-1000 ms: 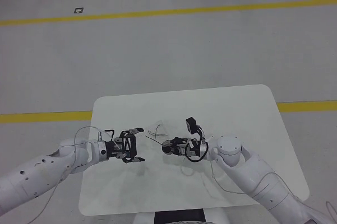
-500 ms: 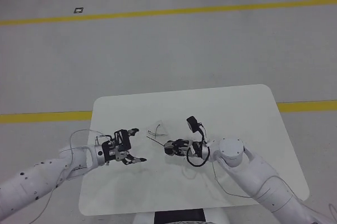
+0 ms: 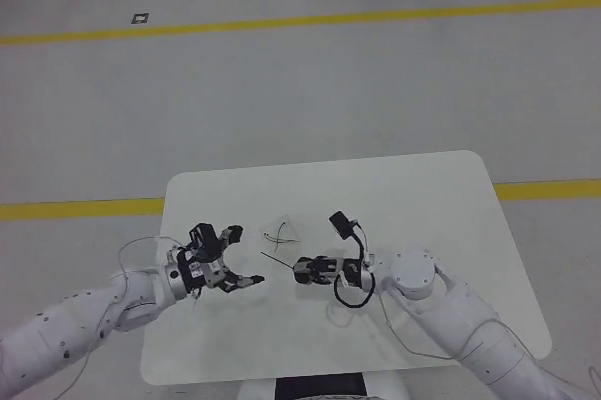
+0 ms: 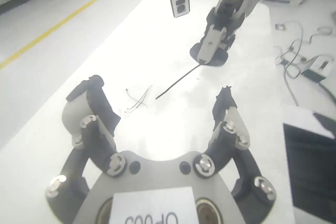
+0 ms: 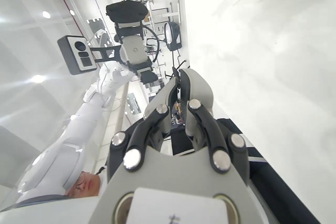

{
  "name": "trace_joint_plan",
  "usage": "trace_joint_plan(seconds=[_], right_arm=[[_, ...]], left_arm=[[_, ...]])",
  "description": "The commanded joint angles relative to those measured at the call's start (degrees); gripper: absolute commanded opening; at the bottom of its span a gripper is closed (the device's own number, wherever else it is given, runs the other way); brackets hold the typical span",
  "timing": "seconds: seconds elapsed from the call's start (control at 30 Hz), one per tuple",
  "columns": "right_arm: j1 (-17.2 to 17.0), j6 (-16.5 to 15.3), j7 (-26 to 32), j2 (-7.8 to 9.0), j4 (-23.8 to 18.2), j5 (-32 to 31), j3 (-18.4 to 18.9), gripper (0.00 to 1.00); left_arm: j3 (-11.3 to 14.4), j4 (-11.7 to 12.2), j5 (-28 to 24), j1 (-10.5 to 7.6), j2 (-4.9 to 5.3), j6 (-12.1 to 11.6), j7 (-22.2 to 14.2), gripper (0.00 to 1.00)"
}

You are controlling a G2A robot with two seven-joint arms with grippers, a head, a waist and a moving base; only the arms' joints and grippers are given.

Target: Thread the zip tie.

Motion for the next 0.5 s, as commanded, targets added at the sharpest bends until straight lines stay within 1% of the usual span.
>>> trace_joint_plan(seconds=[0.0,0.03,0.1,0.13,0.2,0.23,0.27,0.3,0.37,0.4,0.43,0.47], right_arm=[[-0.2,-0.9,0.9,0.32,-0.6,-2.1,0.4,0.00],[-0.3,-1.3,1.4,0.49,-0.8,-3.1,0.6,0.00],[-0.4,-1.6,2.4,0.80,-1.3,-5.1,0.9,0.00],[-0.6,-2.0,3.0,0.99,-1.7,-6.5,1.1,0.00],[-0.9,-2.5,3.6,1.21,-2.1,-7.6,1.3,0.00],[-1.0,-2.8,3.8,1.33,-2.3,-8.0,1.6,0.00],[-1.1,-3.0,4.2,1.43,-2.4,-8.6,1.7,0.00],[-1.1,-3.2,4.5,1.52,-2.5,-9.0,1.8,0.00],[-1.1,-3.6,5.4,1.68,-2.7,-9.8,1.9,0.00],[-1.0,-3.9,5.9,1.73,-2.7,-10.0,1.9,0.00],[-1.0,-4.1,6.3,1.77,-2.6,-10.2,1.9,0.00],[-0.9,-4.2,6.4,1.79,-2.5,-10.3,1.9,0.00]], left_arm=[[0.0,-1.6,-5.6,0.42,0.19,0.0,-5.3,1.00],[0.0,-2.2,-7.6,0.32,0.35,0.0,-7.7,1.00],[0.0,-3.3,-11.4,-0.26,0.71,0.0,-11.5,1.00],[0.0,-4.0,-13.0,-0.87,1.00,0.0,-14.3,1.00],[0.0,-4.8,-15.5,-1.72,1.43,0.0,-16.6,1.00],[0.0,-5.4,-16.6,-2.22,1.67,0.0,-18.4,1.00],[0.0,-5.6,-16.8,-2.60,1.86,0.0,-19.7,1.00],[0.0,-5.8,-17.6,-2.78,2.03,0.0,-20.9,1.00],[0.0,-7.4,-19.3,-3.09,2.32,0.0,-23.5,1.00],[0.0,-7.9,-20.7,-2.96,2.41,0.0,-24.9,1.00],[0.0,-8.8,-21.8,-2.95,2.45,0.0,-27.0,1.00],[0.0,-9.3,-21.8,-2.99,2.47,0.0,-28.8,1.00]])
